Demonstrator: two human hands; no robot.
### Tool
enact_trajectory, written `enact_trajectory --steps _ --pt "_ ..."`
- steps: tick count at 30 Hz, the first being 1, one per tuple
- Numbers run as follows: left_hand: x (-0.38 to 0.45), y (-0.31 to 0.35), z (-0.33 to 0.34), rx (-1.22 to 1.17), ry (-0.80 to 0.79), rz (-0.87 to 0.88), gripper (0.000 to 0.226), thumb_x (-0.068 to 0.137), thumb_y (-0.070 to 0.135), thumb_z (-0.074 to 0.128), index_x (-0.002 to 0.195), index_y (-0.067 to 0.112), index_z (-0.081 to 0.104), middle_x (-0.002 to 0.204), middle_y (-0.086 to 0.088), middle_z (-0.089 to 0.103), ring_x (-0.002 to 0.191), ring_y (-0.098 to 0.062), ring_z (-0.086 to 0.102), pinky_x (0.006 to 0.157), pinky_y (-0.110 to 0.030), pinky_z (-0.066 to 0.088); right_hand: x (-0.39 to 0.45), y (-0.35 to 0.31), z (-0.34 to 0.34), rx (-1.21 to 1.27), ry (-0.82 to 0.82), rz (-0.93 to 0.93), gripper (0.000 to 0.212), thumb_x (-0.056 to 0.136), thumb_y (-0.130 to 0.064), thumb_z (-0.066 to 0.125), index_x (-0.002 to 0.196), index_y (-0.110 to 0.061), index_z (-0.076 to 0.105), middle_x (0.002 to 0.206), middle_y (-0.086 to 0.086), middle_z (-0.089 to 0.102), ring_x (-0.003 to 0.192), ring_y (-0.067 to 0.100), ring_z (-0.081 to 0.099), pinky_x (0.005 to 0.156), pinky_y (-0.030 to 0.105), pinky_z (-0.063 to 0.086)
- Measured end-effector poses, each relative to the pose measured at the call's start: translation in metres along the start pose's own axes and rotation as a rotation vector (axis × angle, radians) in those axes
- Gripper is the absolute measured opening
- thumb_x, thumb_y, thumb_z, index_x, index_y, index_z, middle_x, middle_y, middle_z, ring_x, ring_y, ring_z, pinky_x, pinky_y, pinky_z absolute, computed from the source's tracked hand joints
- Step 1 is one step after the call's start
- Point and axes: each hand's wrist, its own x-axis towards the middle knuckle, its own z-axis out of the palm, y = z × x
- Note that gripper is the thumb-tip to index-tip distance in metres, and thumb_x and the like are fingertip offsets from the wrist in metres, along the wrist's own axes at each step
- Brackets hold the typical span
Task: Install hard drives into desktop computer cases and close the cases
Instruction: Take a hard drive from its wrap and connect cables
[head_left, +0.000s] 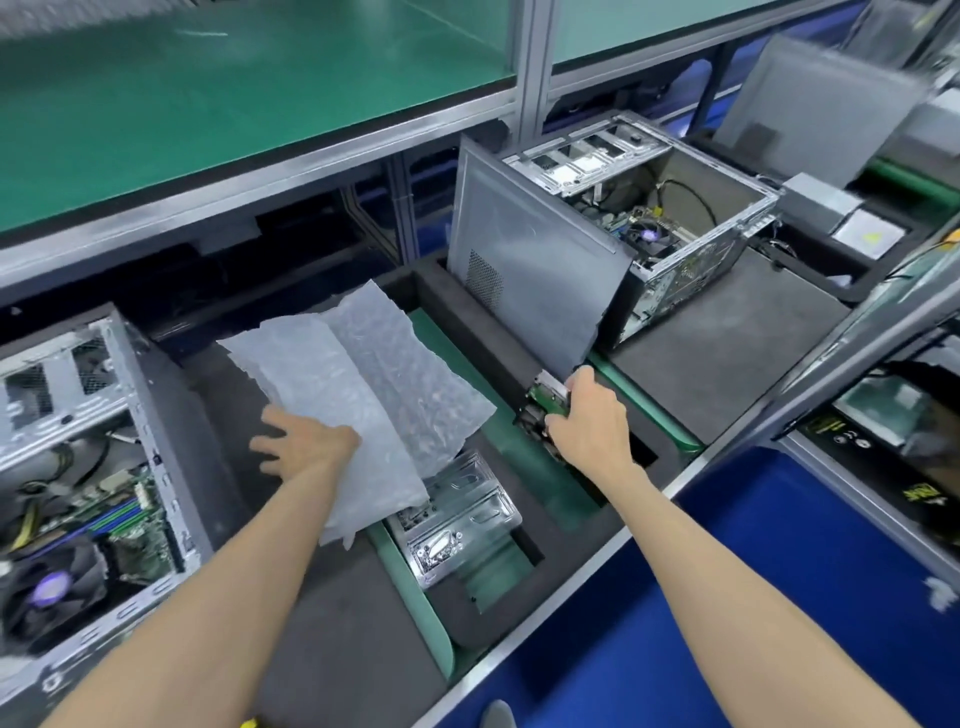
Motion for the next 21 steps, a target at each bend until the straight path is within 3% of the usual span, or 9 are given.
enact_trajectory --steps 3,6,11,15,17,19,21 --pt "0.010 -0.008 -0.001 -0.168 -0.084 -0.066 0.111 0.070 0.009 0.088 0.147 0.024 0.010 0.150 -0.023 0.021 0.124 -0.046 0.042 0.100 -0.052 0.040 0.010 -0.017 -0.009 0.103 0.062 -0.002 0.034 0.078 -0.011 0.069 0.097 -0.016 0.042 0.083 0.005 0.058 0.075 0.029 0.054 0.065 0.041 0.044" --pt "0.018 -0.009 -0.005 -0.287 -0.141 -0.047 0.102 0.072 0.008 0.086 0.146 0.015 0.017 0.147 -0.024 0.035 0.123 -0.043 0.048 0.090 -0.048 0.044 0.016 -0.030 -0.013 0.131 0.099 -0.037 0.036 0.078 -0.013 0.071 0.096 -0.017 0.041 0.085 0.004 0.060 0.077 0.029 0.054 0.065 0.038 0.037" --pt "0.009 0.015 0.001 -0.469 -0.202 0.142 0.084 0.078 0.013 0.079 0.147 0.009 0.032 0.141 -0.014 0.050 0.124 -0.035 0.053 0.103 -0.047 0.048 0.019 -0.051 -0.015 0.122 0.168 -0.104 0.039 0.080 -0.012 0.074 0.098 -0.016 0.039 0.091 0.006 0.061 0.086 0.033 0.056 0.067 0.036 0.030" --pt "-0.013 0.048 0.009 -0.757 -0.407 0.276 0.085 0.085 0.011 0.077 0.151 0.021 0.025 0.139 0.002 0.052 0.124 -0.021 0.054 0.101 -0.038 0.048 0.017 -0.068 -0.022 0.173 0.304 -0.122 0.040 0.081 -0.012 0.075 0.099 -0.018 0.039 0.093 0.006 0.057 0.091 0.032 0.055 0.070 0.033 0.026" --pt "-0.031 0.064 0.014 -0.824 -0.474 0.326 0.080 0.090 0.017 0.074 0.149 0.024 0.020 0.138 0.005 0.049 0.125 -0.020 0.053 0.102 -0.039 0.048 0.015 -0.077 -0.031 0.209 0.412 -0.170 0.040 0.081 -0.010 0.075 0.099 -0.017 0.040 0.092 0.001 0.051 0.091 0.031 0.053 0.070 0.031 0.025" --pt "-0.052 0.077 0.025 -0.786 -0.517 0.373 0.080 0.096 0.029 0.068 0.152 0.021 0.012 0.146 0.001 0.043 0.133 -0.026 0.048 0.109 -0.045 0.043 0.015 -0.086 -0.042 0.243 0.519 -0.234 0.037 0.080 -0.009 0.076 0.100 -0.013 0.046 0.092 0.001 0.052 0.090 0.030 0.052 0.070 0.031 0.026" --pt "-0.074 0.090 0.042 -0.543 -0.618 0.402 0.085 0.099 0.050 0.056 0.159 0.025 0.002 0.159 -0.003 0.030 0.144 -0.032 0.035 0.113 -0.050 0.037 0.016 -0.096 -0.052 0.290 0.590 -0.296 0.037 0.078 -0.010 0.078 0.101 -0.011 0.048 0.093 0.001 0.054 0.088 0.026 0.052 0.071 0.029 0.027"
